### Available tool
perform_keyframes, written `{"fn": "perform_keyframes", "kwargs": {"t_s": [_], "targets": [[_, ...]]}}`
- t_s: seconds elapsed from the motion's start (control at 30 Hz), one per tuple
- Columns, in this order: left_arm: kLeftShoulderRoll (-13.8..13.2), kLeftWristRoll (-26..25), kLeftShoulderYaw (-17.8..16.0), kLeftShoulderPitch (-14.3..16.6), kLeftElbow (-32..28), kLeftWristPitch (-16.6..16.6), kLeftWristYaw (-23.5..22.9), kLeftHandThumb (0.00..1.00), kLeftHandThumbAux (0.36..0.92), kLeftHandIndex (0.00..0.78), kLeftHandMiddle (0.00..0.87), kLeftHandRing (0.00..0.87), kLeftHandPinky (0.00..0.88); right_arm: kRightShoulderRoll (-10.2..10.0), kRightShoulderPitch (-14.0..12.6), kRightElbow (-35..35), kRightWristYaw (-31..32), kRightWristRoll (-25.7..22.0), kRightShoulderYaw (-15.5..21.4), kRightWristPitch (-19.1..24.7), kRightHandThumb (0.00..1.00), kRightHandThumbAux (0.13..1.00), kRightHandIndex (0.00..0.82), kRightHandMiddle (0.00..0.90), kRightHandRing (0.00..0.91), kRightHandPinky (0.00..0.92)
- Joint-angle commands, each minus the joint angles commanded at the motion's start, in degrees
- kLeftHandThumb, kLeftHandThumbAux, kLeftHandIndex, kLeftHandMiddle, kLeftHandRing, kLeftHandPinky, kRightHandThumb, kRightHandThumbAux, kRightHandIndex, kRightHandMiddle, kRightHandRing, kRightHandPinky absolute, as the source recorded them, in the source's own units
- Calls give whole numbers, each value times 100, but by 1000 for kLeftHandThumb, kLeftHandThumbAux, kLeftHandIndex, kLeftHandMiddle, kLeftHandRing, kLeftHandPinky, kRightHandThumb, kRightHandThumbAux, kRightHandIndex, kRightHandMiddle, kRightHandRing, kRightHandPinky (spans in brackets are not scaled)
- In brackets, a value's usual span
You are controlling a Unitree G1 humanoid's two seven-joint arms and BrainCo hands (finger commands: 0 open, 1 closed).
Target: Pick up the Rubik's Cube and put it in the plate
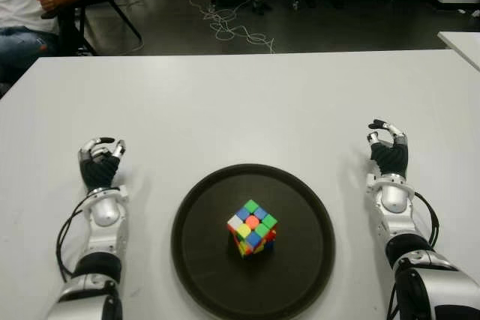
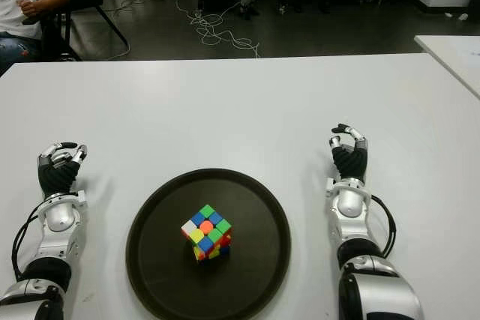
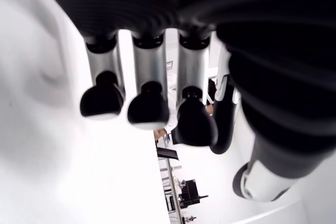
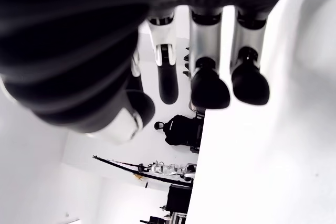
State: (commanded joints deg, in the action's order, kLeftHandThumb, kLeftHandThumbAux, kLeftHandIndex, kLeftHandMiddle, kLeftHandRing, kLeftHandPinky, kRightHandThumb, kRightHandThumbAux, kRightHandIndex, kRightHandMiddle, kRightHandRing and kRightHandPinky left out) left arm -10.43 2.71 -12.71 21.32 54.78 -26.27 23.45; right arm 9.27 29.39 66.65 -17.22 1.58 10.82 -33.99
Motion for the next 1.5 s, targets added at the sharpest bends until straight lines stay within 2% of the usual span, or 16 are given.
{"fn": "perform_keyframes", "kwargs": {"t_s": [0.6,0.8,0.87,0.9,0.93,1.0,1.03,1.1,1.13,1.17,1.2,1.23,1.27,1.3,1.4,1.5], "targets": [[-5,33,20,2,46,27,118,709,705,443,833,834,814,20,-33,15,-101,85,-58,-89,690,732,436,793,794,779],[57,-126,-79,11,74,-83,50,709,706,441,774,780,758,22,-56,27,-127,102,-58,-245,685,734,434,771,777,761],[73,-178,-111,14,86,-125,22,705,708,437,708,722,708,20,-60,30,-137,103,-55,-282,681,736,431,710,727,706],[103,-229,-143,6,96,-252,-9,705,708,437,699,714,701,16,-61,30,-198,123,-60,-318,681,736,431,701,720,699],[131,-280,-174,0,112,-401,-49,701,709,434,658,673,652,14,-61,32,-280,159,-72,-354,679,736,429,662,680,645],[166,-351,-214,-1,159,-643,-118,690,714,426,528,543,510,16,-59,39,-419,229,-101,-408,674,737,421,534,548,478],[171,-367,-224,8,192,-724,-143,685,717,421,471,485,454,18,-55,46,-468,258,-114,-423,441,754,396,477,484,414],[177,-378,-233,32,281,-899,-193,680,720,415,407,418,388,24,-46,63,-571,327,-149,-454,226,777,359,411,411,345],[173,-372,-228,45,331,-985,-215,678,721,412,379,388,359,27,-42,72,-616,360,-166,-470,144,787,341,382,379,316],[169,-367,-226,57,372,-1050,-231,677,722,410,361,368,337,29,-39,79,-648,383,-178,-481,115,793,326,365,359,299],[110,-238,-146,47,432,-1199,-216,672,726,405,302,297,261,18,-36,73,-646,390,-188,-500,15,813,273,303,291,239],[47,-99,-62,43,510,-1361,-189,565,746,348,270,262,227,11,-33,67,-640,401,-200,-510,12,817,249,277,266,216],[3,-1,-6,42,568,-1473,-166,361,797,256,212,201,172,5,-32,62,-632,405,-206,-515,7,828,204,224,215,171],[-23,57,26,47,615,-1547,-149,231,829,196,174,162,137,3,-31,60,-627,408,-211,-518,4,835,175,189,182,142],[-48,142,58,71,720,-1701,-86,75,868,125,129,116,95,8,-37,56,-645,442,-235,-532,1,843,141,149,143,107],[-77,253,110,82,802,-1872,21,24,895,91,95,86,72,28,-58,40,-716,564,-312,-585,0,839,95,98,91,61]]}}
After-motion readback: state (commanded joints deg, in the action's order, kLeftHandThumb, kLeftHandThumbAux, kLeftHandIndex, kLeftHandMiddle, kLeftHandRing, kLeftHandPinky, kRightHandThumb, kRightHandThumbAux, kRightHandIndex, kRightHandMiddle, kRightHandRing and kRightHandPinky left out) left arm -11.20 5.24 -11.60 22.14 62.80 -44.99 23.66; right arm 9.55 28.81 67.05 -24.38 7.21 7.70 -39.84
